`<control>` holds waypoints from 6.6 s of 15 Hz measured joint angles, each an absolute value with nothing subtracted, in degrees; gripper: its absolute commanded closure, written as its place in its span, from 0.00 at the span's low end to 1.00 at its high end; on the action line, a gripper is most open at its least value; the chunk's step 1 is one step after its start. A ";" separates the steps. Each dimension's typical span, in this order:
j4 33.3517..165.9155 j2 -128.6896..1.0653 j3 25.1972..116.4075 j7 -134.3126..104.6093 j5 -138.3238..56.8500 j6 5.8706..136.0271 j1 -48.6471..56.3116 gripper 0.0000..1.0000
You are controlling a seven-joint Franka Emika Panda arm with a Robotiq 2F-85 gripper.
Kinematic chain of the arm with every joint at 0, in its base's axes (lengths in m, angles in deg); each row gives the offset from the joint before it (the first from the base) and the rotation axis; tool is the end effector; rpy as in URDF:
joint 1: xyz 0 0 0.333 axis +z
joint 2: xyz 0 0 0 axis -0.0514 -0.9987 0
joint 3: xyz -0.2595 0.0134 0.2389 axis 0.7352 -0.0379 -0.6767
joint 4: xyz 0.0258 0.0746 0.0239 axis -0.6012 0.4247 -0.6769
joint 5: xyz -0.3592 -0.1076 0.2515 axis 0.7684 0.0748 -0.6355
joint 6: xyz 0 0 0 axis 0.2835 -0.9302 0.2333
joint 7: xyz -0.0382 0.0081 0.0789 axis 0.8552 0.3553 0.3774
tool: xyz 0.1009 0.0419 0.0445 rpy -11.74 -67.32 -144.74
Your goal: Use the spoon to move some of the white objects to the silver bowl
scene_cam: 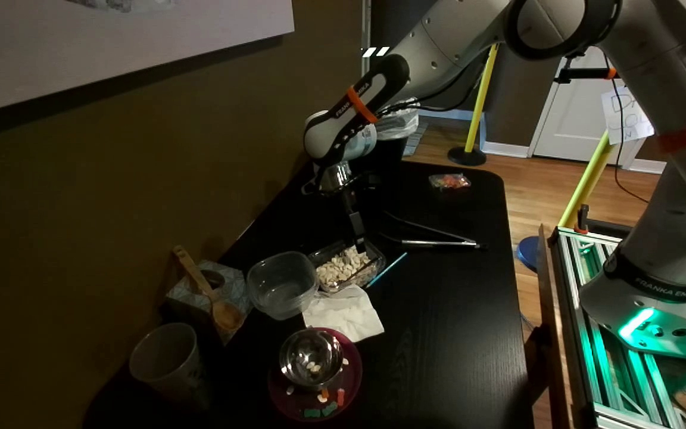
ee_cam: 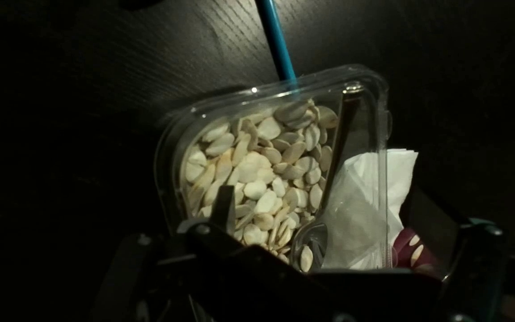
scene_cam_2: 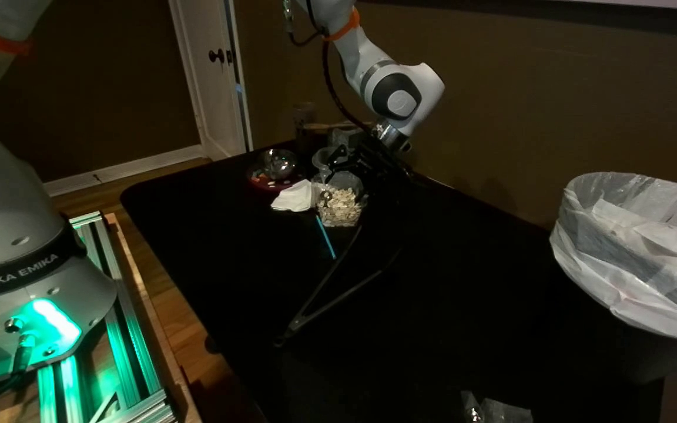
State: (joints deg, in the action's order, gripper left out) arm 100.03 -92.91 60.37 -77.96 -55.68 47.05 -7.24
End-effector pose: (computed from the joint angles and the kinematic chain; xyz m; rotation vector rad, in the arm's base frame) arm 0.6913 -0.0331 0.1045 -2.4265 -1.0540 0.3730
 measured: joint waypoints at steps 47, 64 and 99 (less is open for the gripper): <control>113.37 -84.12 59.87 -77.25 -61.16 47.87 -9.71 0.00; 123.86 -78.77 60.10 -59.14 -59.37 71.60 -4.11 0.07; 114.99 -86.10 60.68 -57.30 -55.26 58.05 -5.91 0.65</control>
State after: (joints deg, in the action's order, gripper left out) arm 114.99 -86.10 60.68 -57.30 -55.26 58.05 -5.91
